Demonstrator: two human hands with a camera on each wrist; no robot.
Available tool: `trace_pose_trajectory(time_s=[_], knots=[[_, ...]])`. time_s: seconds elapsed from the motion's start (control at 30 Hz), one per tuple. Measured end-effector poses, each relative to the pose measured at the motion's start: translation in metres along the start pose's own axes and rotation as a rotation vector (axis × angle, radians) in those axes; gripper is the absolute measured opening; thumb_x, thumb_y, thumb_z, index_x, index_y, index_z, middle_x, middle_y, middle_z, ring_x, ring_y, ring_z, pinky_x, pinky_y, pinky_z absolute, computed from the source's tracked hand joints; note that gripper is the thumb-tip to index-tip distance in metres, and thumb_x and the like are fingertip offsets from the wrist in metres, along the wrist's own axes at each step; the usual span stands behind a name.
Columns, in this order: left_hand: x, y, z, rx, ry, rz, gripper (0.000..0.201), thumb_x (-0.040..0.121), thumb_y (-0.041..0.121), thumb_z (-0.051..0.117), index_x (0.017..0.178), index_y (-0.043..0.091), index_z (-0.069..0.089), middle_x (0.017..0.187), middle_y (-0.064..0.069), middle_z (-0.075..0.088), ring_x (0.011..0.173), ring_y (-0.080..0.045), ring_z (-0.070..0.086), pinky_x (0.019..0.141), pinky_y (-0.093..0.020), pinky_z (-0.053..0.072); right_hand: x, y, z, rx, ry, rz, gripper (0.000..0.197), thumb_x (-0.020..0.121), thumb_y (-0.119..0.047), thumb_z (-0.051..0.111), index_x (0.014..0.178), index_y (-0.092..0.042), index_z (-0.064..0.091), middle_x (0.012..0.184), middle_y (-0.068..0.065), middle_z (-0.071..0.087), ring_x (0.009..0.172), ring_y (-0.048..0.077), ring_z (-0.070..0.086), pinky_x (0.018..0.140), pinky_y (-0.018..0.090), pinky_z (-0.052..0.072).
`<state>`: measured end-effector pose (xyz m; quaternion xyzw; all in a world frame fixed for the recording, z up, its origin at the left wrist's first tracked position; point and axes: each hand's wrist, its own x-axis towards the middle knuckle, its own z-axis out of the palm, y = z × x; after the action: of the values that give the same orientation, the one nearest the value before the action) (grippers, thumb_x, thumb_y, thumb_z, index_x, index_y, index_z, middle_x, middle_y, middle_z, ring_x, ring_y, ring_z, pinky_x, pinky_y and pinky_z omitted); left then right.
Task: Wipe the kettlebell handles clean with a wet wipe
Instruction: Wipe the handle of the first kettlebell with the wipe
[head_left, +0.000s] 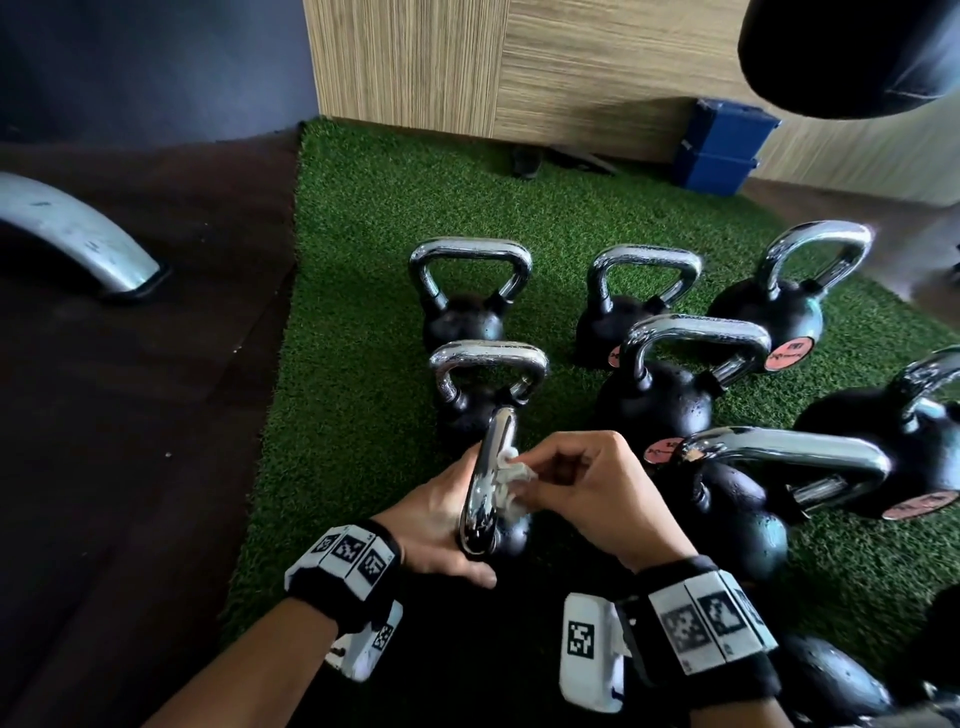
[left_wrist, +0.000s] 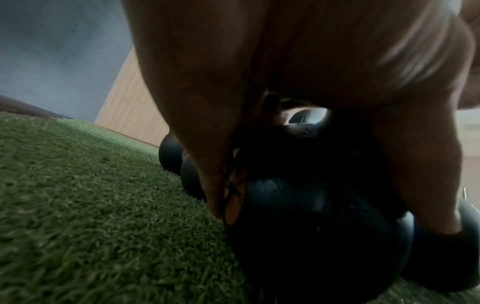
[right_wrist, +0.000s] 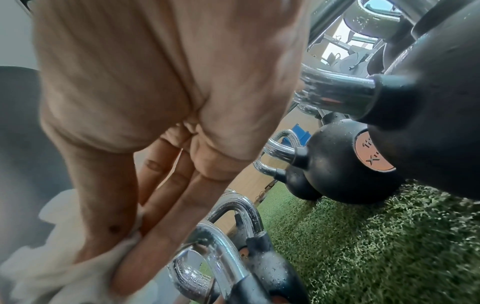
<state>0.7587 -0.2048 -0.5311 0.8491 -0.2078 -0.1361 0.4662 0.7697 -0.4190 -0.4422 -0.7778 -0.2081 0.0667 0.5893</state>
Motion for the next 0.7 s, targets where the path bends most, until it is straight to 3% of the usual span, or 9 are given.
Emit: trace_pose_trajectory(time_s=[0.1,0.2,0.27,0.33,0.4,0.47,0.53,0.6,0.7], knots=[[0.003,-0.002,-0.001,-0.021,-0.006,-0.022,0.123,0.065,0.034,0.096,0.156,0.036,0.012,0.132,0.061,0.026,0.129,0.031,0.027,0.101,0.007,0.023,0.003,-0.003,0.001,0.04,0.024,0.041,0.017,0.069,-0.007,0.089,0.079,-0.013,0.076,0.077,0.011,0.077,0.074,0.034,0.074,0.075,0.051,0.062],[0.002,-0.004,-0.002,-0.043,-0.012,-0.069,0.122,0.065,0.034,0.096,0.157,0.03,0.016,0.126,0.058,0.037,0.122,0.033,0.034,0.1,0.006,0.028,0.0,-0.007,0.005,0.054,-0.085,0.078,0.02,0.067,-0.009,0.091,0.076,-0.01,0.074,0.078,0.013,0.076,0.072,0.029,0.073,0.072,0.045,0.062],[0.001,-0.005,-0.003,-0.046,-0.013,-0.097,0.122,0.064,0.037,0.095,0.156,0.03,0.017,0.129,0.045,0.043,0.122,0.029,0.038,0.104,-0.004,0.034,0.001,-0.009,0.006,0.0,-0.16,0.118,0.024,0.063,-0.014,0.094,0.074,-0.01,0.073,0.077,0.011,0.076,0.07,0.023,0.072,0.071,0.043,0.06],[0.002,-0.004,-0.003,-0.031,-0.003,-0.094,0.121,0.063,0.037,0.095,0.156,0.028,0.018,0.132,0.036,0.044,0.123,0.025,0.041,0.103,-0.006,0.036,0.005,-0.009,0.005,-0.086,-0.177,0.127,0.027,0.058,-0.021,0.095,0.073,-0.014,0.073,0.074,0.006,0.076,0.067,0.015,0.07,0.066,0.035,0.058],[0.003,-0.005,-0.003,-0.058,0.001,-0.1,0.116,0.063,0.033,0.096,0.155,0.023,0.025,0.134,0.026,0.051,0.127,0.013,0.049,0.108,-0.016,0.041,0.007,-0.008,0.007,-0.121,-0.187,0.126,0.026,0.057,-0.021,0.095,0.07,-0.018,0.072,0.07,0.0,0.074,0.062,0.008,0.066,0.06,0.027,0.053],[0.002,-0.007,-0.001,-0.085,0.005,-0.111,0.096,0.065,0.028,0.095,0.144,0.018,0.041,0.125,0.014,0.064,0.121,-0.006,0.062,0.107,-0.035,0.05,0.005,-0.002,0.013,-0.178,-0.215,0.129,0.024,0.059,-0.016,0.095,0.067,-0.018,0.072,0.065,-0.004,0.071,0.058,0.002,0.061,0.056,0.022,0.049],[0.001,-0.012,0.002,-0.071,0.013,-0.103,0.062,0.068,0.026,0.092,0.118,0.024,0.056,0.102,0.011,0.07,0.102,-0.014,0.07,0.095,-0.049,0.058,0.002,0.004,0.019,-0.253,-0.219,0.149,0.023,0.06,-0.012,0.094,0.066,-0.015,0.072,0.062,-0.008,0.069,0.054,-0.001,0.058,0.055,0.018,0.047],[0.002,-0.014,0.004,-0.09,0.028,-0.101,0.049,0.069,0.023,0.09,0.103,0.034,0.056,0.091,0.014,0.07,0.089,-0.008,0.07,0.085,-0.041,0.061,0.002,0.009,0.021,-0.311,-0.207,0.162,0.022,0.059,-0.012,0.094,0.066,-0.015,0.073,0.061,-0.01,0.069,0.054,-0.004,0.058,0.055,0.015,0.047],[0.0,-0.012,0.003,-0.055,0.033,-0.098,0.065,0.063,0.033,0.093,0.112,0.034,0.051,0.102,0.035,0.065,0.094,0.01,0.065,0.08,-0.009,0.049,0.001,0.012,0.022,-0.328,-0.203,0.153,0.024,0.057,-0.013,0.095,0.071,-0.02,0.076,0.065,-0.009,0.072,0.057,-0.003,0.06,0.058,0.014,0.049]])
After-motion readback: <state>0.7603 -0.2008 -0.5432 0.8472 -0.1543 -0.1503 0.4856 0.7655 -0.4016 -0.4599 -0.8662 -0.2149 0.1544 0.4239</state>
